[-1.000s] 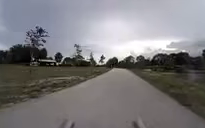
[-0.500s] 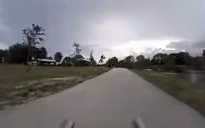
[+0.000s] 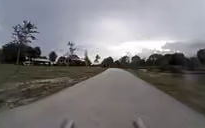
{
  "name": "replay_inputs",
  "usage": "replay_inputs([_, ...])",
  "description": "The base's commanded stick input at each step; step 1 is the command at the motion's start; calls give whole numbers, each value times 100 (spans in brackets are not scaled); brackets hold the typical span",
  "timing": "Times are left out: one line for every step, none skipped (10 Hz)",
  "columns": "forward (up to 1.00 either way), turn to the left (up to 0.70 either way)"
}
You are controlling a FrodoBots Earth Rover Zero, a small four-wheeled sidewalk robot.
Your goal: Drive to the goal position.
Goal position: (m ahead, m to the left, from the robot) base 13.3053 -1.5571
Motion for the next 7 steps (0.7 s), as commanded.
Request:
replay_inputs([100, -23])
replay_inputs([100, -33])
replay_inputs([100, 0])
replay_inputs([100, 0])
replay_inputs([100, 0])
replay_inputs([100, 0])
replay_inputs([100, 0])
